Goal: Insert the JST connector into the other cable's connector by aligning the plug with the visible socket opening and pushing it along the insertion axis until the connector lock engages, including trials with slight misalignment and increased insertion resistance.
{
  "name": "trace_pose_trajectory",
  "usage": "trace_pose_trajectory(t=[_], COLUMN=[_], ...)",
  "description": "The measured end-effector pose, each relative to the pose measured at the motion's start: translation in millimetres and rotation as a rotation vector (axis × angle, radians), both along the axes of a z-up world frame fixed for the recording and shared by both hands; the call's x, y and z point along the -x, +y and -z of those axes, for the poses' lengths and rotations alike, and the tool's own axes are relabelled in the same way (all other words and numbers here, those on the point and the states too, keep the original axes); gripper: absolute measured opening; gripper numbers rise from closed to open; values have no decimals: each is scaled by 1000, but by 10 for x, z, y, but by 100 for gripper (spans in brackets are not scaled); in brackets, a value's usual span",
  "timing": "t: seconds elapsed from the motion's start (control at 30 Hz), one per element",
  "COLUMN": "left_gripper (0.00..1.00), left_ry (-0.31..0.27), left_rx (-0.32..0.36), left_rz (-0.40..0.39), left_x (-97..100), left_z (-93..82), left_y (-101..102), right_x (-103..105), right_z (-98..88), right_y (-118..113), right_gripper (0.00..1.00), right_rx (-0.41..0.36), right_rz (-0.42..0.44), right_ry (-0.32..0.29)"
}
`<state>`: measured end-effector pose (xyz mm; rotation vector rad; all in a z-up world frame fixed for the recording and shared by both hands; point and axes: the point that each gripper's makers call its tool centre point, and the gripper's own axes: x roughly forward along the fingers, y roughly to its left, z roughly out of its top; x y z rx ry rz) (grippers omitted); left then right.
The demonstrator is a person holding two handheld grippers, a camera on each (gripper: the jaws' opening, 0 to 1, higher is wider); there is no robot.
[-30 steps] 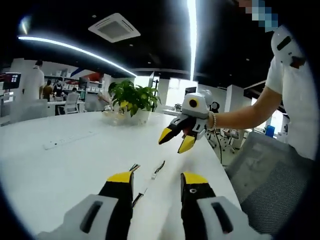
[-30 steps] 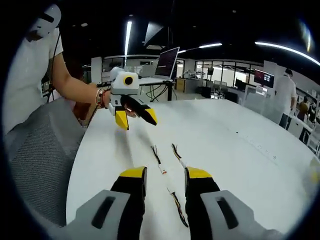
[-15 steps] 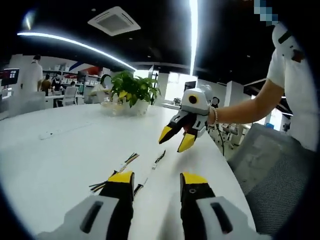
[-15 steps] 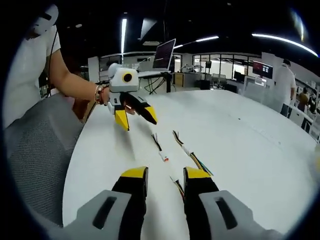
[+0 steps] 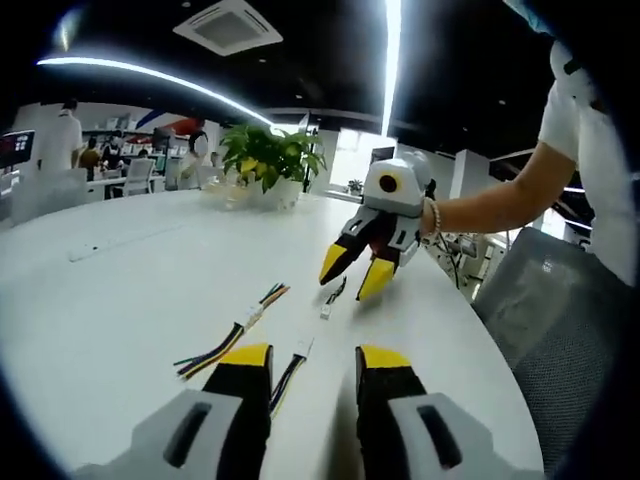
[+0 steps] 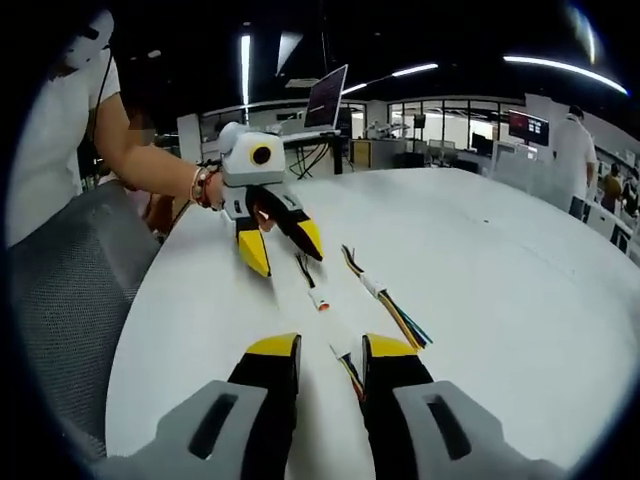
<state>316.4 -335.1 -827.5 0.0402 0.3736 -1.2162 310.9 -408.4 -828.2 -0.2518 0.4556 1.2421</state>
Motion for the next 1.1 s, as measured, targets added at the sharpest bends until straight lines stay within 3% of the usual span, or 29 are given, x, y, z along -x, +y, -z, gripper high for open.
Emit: trace_pose_trajectory(t=[0.67,0.83,1.1], left_gripper=[19,15,11], left_ry=[-17,-57,-59], left_rx=[-34,-49,-39], left_rz=[16,21,20], left_x=[-67,-83,-105], left_z=[152,159,158], left_y=[-78,-92,-106], right_x=[-60,-51,-62], right_z=[179,187,196], right_y=[4,15,19], right_gripper=[14,12,7], right_rx=[-5,-3,-10], right_rz=[11,2,-1], right_ry=[12,-3,-33])
